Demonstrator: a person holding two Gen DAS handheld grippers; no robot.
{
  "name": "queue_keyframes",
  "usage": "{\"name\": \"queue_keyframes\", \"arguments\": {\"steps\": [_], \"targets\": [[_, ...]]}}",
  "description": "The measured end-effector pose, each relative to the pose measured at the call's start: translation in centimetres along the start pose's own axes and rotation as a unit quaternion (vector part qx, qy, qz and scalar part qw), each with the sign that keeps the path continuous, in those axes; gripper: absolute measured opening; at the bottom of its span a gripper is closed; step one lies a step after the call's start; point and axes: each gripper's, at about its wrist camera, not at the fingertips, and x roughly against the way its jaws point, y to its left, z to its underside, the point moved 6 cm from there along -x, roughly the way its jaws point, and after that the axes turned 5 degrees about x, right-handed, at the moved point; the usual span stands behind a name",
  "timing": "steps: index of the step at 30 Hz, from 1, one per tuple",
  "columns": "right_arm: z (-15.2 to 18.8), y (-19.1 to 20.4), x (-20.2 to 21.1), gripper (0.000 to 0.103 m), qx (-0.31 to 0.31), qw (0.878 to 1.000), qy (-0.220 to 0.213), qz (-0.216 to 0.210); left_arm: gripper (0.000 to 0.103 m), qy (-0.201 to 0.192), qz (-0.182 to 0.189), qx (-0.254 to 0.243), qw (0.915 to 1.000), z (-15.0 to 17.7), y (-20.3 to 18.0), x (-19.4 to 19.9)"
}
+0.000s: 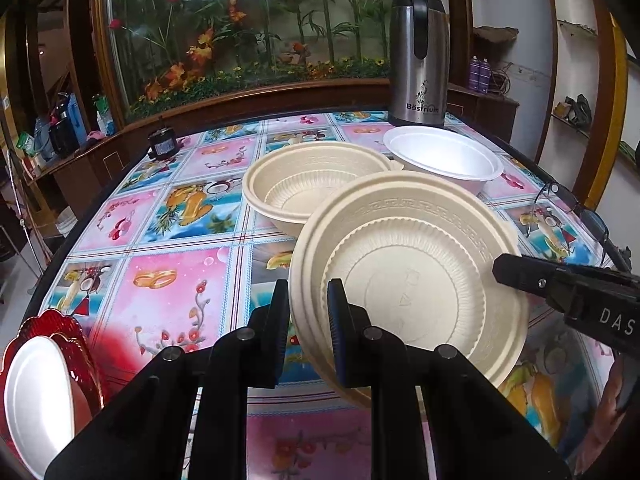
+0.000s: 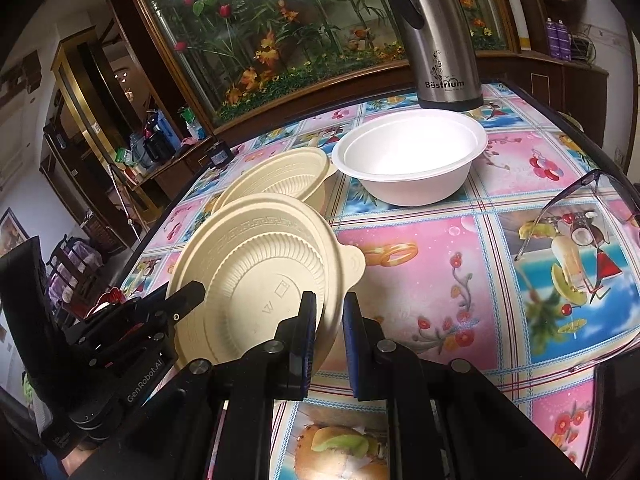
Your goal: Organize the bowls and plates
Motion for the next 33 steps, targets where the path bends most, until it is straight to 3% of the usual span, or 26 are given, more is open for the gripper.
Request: {"name": "queue_keyframes", "arguments": {"steps": [8, 18, 33], "targets": [[1.5, 2.4, 3.3, 0.013, -0.027, 0.999, -0.009, -0.032, 0.016, -0.007, -0.005, 0.004, 1.0, 0.8, 1.9, 4.7], [1.8, 9.1, 5.5, 0.014, 0.013, 0.998, -0.003, -0.061, 0.016, -0.021, -0.021, 0.041, 0.9987, 1.6, 7.2, 9.2], [1.8, 23.2, 0.2, 0.014, 0.085, 0.985, 0.073, -0.129, 0.016, -0.051, -0.09, 0.149, 0.9834, 2.8, 20.7, 12.8]]}}
